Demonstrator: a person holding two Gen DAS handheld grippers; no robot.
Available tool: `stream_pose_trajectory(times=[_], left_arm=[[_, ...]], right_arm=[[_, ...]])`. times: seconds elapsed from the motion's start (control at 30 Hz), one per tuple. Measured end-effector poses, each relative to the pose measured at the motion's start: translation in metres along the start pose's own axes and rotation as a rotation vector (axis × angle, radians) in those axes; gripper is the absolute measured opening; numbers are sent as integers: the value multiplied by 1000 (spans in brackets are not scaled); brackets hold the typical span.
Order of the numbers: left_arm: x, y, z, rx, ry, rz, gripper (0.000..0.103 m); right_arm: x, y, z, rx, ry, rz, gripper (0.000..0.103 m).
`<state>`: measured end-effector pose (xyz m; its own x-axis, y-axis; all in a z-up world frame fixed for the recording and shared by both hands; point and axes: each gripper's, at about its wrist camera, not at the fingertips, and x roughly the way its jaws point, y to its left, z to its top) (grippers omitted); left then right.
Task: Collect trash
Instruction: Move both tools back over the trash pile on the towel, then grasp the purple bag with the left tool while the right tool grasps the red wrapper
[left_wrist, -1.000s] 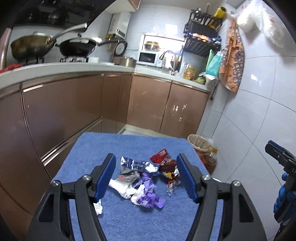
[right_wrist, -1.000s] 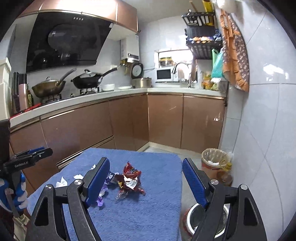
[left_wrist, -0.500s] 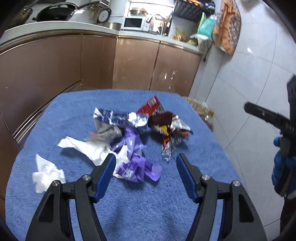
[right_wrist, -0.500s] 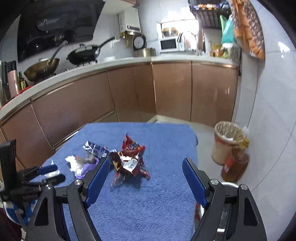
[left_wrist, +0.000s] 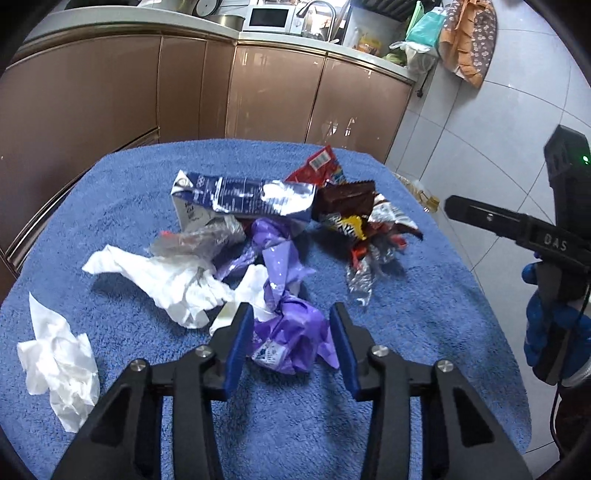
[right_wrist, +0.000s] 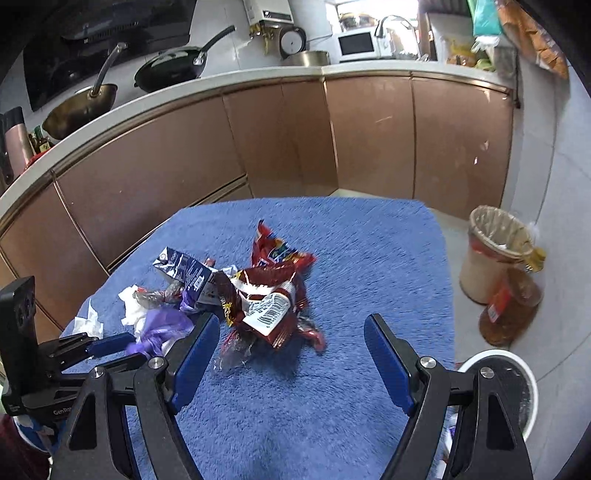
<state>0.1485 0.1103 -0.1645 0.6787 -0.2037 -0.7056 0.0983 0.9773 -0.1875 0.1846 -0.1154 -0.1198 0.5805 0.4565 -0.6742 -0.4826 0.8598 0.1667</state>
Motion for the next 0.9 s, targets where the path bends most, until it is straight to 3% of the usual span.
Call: stream_pose_trajectory(times=[0.43,0.6,0.73,0.9], left_arm=[[5,8,-8,-30,-8,-39,40],[5,14,-11,-41,-16,-56,40],[4,17,-12,-47,-19,-66,40],[3,21,-13,-53,-21,-75,40]], right_arm=[[49,9,-21,-17,121,69,72],[49,5,-19,22,98,87,66],[49,-1,-10,61,79,119,54],[58,-4,-4,109,92,175,51]])
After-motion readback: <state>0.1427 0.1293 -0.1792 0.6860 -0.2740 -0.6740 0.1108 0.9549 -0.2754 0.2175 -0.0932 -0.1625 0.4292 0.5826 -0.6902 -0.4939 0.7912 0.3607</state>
